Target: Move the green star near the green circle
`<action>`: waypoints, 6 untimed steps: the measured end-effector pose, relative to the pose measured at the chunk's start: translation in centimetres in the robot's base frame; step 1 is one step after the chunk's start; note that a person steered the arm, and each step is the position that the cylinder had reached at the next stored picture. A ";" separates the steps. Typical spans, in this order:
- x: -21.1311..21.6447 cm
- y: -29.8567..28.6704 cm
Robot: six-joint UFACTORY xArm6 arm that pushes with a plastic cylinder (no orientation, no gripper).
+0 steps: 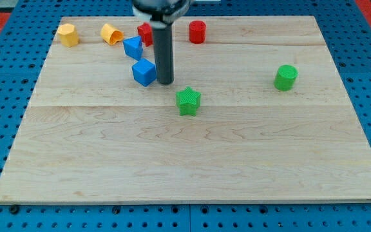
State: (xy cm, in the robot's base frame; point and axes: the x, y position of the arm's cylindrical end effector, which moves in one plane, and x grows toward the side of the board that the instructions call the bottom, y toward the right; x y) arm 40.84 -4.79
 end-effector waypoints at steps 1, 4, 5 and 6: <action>4.0 -2.7; -0.6 8.4; -1.9 1.9; 0.1 -1.9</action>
State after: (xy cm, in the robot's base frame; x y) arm 40.91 -6.67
